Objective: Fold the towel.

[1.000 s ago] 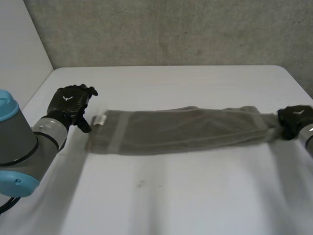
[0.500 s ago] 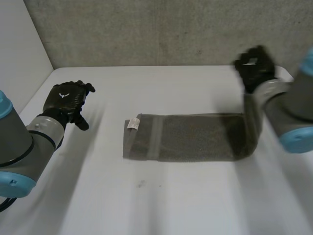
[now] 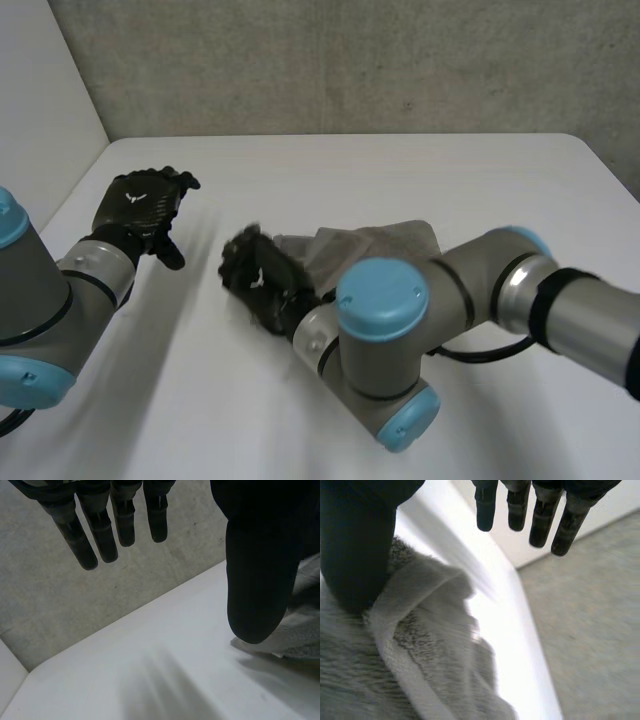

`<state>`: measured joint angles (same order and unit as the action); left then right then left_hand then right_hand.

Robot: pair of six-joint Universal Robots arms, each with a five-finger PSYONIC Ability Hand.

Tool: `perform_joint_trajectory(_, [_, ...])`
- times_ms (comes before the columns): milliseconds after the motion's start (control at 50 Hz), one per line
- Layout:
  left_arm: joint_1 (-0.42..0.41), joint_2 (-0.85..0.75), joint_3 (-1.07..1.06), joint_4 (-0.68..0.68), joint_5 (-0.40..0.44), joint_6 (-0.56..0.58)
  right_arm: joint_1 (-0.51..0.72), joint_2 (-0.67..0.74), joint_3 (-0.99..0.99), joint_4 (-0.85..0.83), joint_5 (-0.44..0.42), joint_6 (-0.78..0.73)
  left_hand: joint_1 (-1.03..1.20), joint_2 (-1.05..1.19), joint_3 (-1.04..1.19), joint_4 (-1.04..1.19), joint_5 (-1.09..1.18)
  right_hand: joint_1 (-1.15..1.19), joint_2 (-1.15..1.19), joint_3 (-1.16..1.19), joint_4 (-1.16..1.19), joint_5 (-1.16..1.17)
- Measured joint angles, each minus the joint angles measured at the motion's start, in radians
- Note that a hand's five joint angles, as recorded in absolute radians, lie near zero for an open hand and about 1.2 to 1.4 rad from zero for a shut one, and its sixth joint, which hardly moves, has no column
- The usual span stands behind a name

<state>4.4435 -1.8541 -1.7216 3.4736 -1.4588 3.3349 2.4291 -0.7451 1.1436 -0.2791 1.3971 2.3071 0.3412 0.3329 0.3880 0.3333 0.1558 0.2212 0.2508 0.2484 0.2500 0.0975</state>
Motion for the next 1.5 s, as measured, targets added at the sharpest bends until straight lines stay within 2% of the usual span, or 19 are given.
perform_joint_trajectory(120, [-0.031, -0.004, 0.016, 0.002, 0.0, 0.0, -0.039, -0.112, 0.023, 0.01, 0.095, 0.103, 0.0, -0.001, 0.0, 0.0, -0.001, -0.009, -0.018, -0.034, -0.016, -0.02])
perform_joint_trajectory(180, [-0.074, -0.012, 0.039, 0.005, -0.001, -0.002, -0.1, -0.216, 0.087, 0.036, 0.139, 0.231, 0.0, 0.001, 0.0, 0.0, 0.002, -0.009, -0.018, -0.034, -0.016, -0.02])
perform_joint_trajectory(320, [-0.172, -0.069, 0.1, 0.009, -0.004, -0.009, -0.237, -0.342, 0.25, 0.096, 0.151, 0.409, 0.0, 0.002, 0.0, 0.002, 0.003, -0.009, -0.018, -0.034, -0.016, -0.021])
perform_joint_trajectory(400, [-0.23, -0.127, 0.152, 0.009, -0.004, -0.013, -0.306, -0.365, 0.345, 0.113, 0.144, 0.448, 0.002, 0.007, 0.0, 0.006, 0.009, -0.009, -0.018, -0.034, -0.016, -0.021])
perform_joint_trajectory(640, [-0.357, -0.325, 0.316, -0.011, -0.004, -0.016, -0.409, -0.36, 0.518, 0.055, 0.143, 0.449, 0.016, 0.028, 0.0, 0.025, 0.031, -0.009, -0.018, -0.034, -0.016, -0.022])
perform_joint_trajectory(760, [-0.377, -0.384, 0.371, -0.013, -0.007, -0.015, -0.415, -0.344, 0.556, -0.024, 0.144, 0.444, 0.046, 0.054, 0.0, 0.053, 0.057, -0.005, -0.011, -0.013, -0.007, -0.017])
perform_joint_trajectory(840, [-0.378, -0.428, 0.427, -0.014, -0.02, -0.015, -0.415, -0.324, 0.565, -0.071, 0.146, 0.441, 0.094, 0.103, 0.048, 0.104, 0.108, 0.092, 0.108, 0.119, 0.114, 0.087])
perform_joint_trajectory(920, [-0.371, -0.465, 0.478, -0.024, -0.048, -0.015, -0.416, -0.308, 0.565, -0.091, 0.146, 0.438, 0.114, 0.124, 0.069, 0.126, 0.129, 0.117, 0.132, 0.146, 0.145, 0.113])
perform_joint_trajectory(1020, [-0.361, -0.467, 0.49, -0.068, -0.077, -0.02, -0.417, -0.298, 0.563, -0.097, 0.146, 0.437, 0.116, 0.127, 0.072, 0.127, 0.132, 0.118, 0.132, 0.147, 0.148, 0.118])
perform_joint_trajectory(1120, [-0.364, -0.4, 0.456, -0.103, -0.087, -0.049, -0.418, -0.297, 0.561, -0.095, 0.147, 0.437, 0.114, 0.125, 0.07, 0.124, 0.127, 0.118, 0.132, 0.147, 0.148, 0.118])
perform_joint_trajectory(1280, [-0.41, -0.321, 0.422, -0.108, -0.078, -0.122, -0.419, -0.301, 0.562, -0.094, 0.148, 0.437, 0.113, 0.124, 0.069, 0.121, 0.124, 0.118, 0.132, 0.147, 0.148, 0.119])
perform_joint_trajectory(1380, [-0.432, -0.373, 0.437, -0.103, -0.074, -0.129, -0.42, -0.299, 0.563, -0.094, 0.148, 0.437, 0.113, 0.124, 0.069, 0.121, 0.124, 0.118, 0.132, 0.147, 0.148, 0.122])
perform_joint_trajectory(1500, [-0.429, -0.48, 0.499, -0.102, -0.079, -0.095, -0.42, -0.297, 0.565, -0.094, 0.149, 0.436, 0.113, 0.124, 0.069, 0.121, 0.124, 0.208, 0.243, 0.252, 0.253, 0.208])
